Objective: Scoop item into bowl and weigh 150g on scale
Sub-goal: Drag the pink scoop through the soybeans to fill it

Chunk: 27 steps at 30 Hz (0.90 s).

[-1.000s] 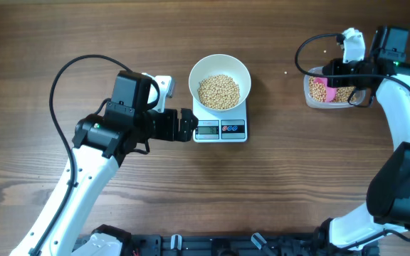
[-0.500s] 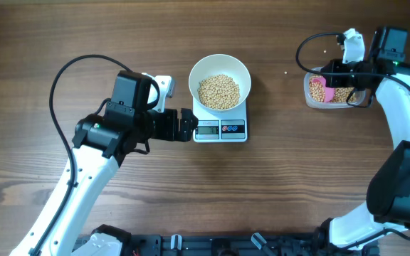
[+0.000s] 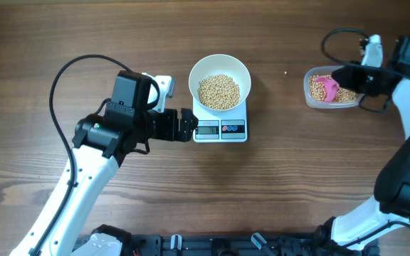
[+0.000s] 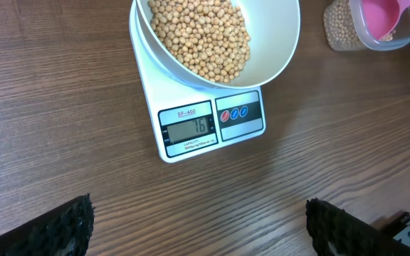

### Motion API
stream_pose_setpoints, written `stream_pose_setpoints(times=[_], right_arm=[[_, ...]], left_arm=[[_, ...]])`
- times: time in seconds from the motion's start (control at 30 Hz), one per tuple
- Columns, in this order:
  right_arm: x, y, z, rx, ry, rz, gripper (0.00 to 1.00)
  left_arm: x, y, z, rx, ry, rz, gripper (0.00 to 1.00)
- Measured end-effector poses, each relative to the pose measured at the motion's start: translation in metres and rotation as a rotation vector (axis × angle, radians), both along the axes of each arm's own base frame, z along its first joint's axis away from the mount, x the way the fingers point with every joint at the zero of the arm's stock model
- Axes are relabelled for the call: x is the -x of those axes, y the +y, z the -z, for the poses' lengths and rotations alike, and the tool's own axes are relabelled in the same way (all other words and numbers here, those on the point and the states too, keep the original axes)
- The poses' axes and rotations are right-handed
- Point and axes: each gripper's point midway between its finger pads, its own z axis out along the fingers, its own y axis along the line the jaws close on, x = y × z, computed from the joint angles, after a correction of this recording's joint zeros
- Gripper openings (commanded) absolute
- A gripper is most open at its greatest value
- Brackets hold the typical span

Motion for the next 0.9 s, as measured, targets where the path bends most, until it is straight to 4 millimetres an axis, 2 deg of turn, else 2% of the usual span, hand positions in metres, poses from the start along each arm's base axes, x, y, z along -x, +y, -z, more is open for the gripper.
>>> stream_pose_setpoints(times=[0.33,0.73,0.9], right_arm=[[0.0,-0.011,-0.002,-0.209,-0.004,0.073,0.04],[-0.001,-0.013,-0.005,-0.244,0.003,0.105,0.04],[0.0,-0.022,-0.005,-0.255,0.009,0.139,0.04]], left_arm=[[0.0,0.0,0.0,0.0,0.0,0.0,1.0],[0.0,0.0,0.0,0.0,0.0,0.0,1.0],[0.0,0.0,0.0,0.0,0.0,0.0,1.0]])
